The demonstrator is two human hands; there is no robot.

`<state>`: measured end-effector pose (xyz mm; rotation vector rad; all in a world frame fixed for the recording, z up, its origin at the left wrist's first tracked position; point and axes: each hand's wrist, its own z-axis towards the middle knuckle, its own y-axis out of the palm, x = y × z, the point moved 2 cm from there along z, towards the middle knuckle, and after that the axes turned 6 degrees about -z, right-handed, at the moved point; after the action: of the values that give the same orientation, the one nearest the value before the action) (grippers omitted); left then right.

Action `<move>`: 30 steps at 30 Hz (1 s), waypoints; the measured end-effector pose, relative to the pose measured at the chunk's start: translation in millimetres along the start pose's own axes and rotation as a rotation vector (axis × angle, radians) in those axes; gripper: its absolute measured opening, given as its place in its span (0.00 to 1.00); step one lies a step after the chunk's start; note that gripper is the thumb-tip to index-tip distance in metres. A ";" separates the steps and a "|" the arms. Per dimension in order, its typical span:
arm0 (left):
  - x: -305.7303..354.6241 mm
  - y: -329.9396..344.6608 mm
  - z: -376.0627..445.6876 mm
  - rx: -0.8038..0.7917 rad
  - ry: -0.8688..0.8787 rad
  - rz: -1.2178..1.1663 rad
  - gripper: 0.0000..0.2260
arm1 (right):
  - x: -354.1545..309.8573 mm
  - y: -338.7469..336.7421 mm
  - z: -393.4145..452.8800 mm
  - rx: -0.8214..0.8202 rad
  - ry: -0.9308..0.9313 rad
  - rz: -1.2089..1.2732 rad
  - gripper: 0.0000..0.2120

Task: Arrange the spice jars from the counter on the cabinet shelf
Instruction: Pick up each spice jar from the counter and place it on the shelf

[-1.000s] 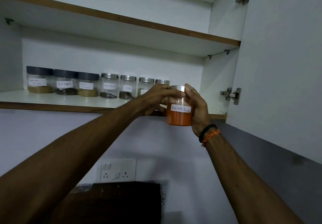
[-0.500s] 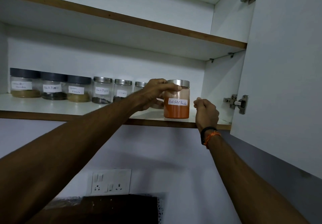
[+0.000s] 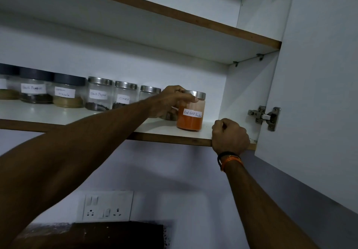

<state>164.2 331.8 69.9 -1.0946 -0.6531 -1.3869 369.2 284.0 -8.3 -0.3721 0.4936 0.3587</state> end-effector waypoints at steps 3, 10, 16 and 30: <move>-7.3 2.1 13.0 0.006 0.015 0.023 0.17 | 0.5 1.4 0.2 0.015 -0.001 0.004 0.13; 13.5 0.8 35.5 0.029 0.289 0.481 0.19 | 2.9 4.4 -0.3 0.052 -0.016 0.047 0.14; 20.6 -2.6 61.5 -0.062 0.393 0.811 0.16 | 3.0 5.5 -0.7 0.078 -0.021 0.066 0.17; 0.2 -4.8 99.5 -0.040 0.398 1.018 0.17 | 7.2 9.7 0.3 0.139 -0.033 0.078 0.15</move>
<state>182.4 420.7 111.0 -0.9226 0.2342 -0.6737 371.1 294.4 -14.3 -0.2122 0.4992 0.4032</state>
